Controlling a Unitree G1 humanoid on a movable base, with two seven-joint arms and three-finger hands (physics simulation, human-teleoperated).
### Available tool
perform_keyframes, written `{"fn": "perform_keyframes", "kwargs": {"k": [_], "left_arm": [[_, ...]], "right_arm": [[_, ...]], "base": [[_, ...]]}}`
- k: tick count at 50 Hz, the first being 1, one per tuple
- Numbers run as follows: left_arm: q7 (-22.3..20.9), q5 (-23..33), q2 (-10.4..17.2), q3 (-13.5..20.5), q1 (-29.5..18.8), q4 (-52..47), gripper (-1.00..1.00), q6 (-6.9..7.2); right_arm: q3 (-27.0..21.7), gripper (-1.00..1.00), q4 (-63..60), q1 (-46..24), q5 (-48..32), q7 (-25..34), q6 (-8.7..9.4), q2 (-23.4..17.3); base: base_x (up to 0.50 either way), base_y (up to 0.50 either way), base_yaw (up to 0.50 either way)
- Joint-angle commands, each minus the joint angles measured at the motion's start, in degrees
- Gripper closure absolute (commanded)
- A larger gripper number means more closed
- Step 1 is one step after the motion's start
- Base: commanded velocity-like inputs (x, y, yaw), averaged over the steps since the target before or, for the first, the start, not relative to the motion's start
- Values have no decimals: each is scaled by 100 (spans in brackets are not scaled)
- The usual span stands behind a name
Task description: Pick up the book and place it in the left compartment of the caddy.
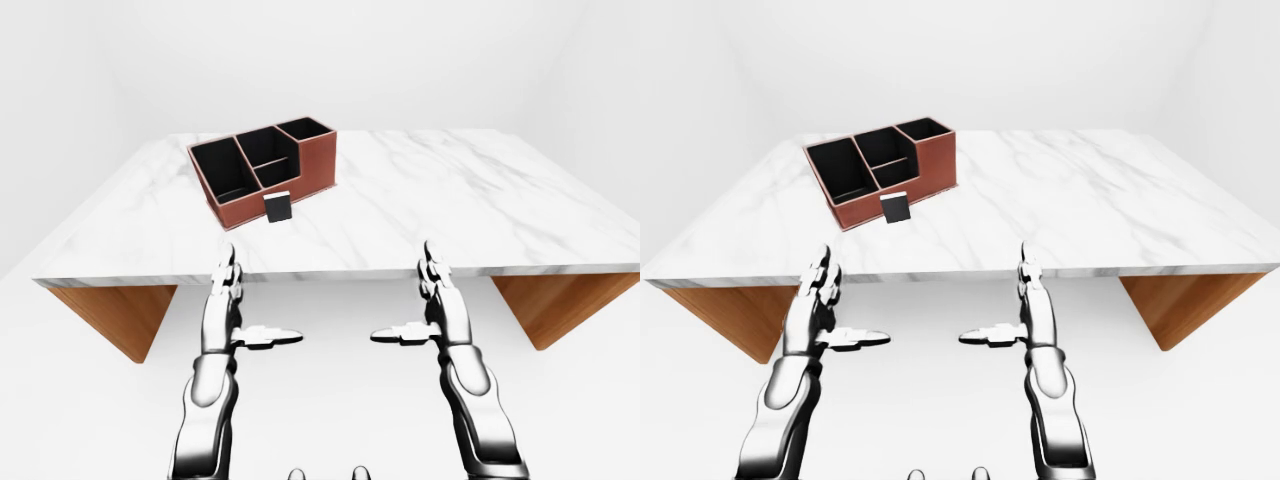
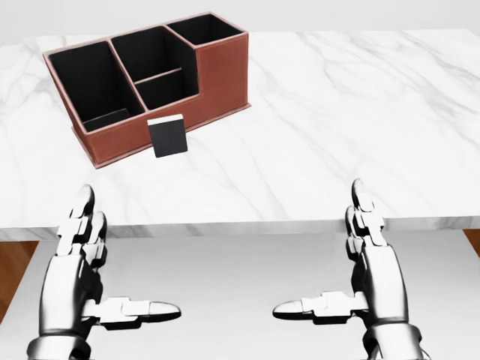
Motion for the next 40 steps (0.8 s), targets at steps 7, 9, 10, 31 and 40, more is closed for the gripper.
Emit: {"fn": "perform_keyframes", "kwargs": {"k": [7, 9, 10, 31, 40], "left_arm": [[-470, 179, -416, 1104, 1461, -4262, -100, 159], [-586, 193, -484, 1168, 1491, -4393, -100, 159], [-607, 203, -500, 1177, 1487, -4399, -100, 159], [-578, 586, -546, 894, 1500, -4132, -100, 159], [-553, 599, -497, 840, 1519, -4162, -100, 159]], "right_arm": [[-565, -100, -3960, 1514, -1477, 995, 0, 166], [-573, -100, -4134, 1582, -1449, 1175, 0, 243], [-579, -100, -4140, 1581, -1457, 1195, 0, 259], [-1170, -100, -4610, 1679, -973, 1686, 0, 645], [-754, -100, -4891, 1877, -1237, 1597, 0, 650]], "base": [[0, 0, 0], [0, 0, 0], [0, 0, 0], [15, 0, 0], [50, 0, 0]]}}
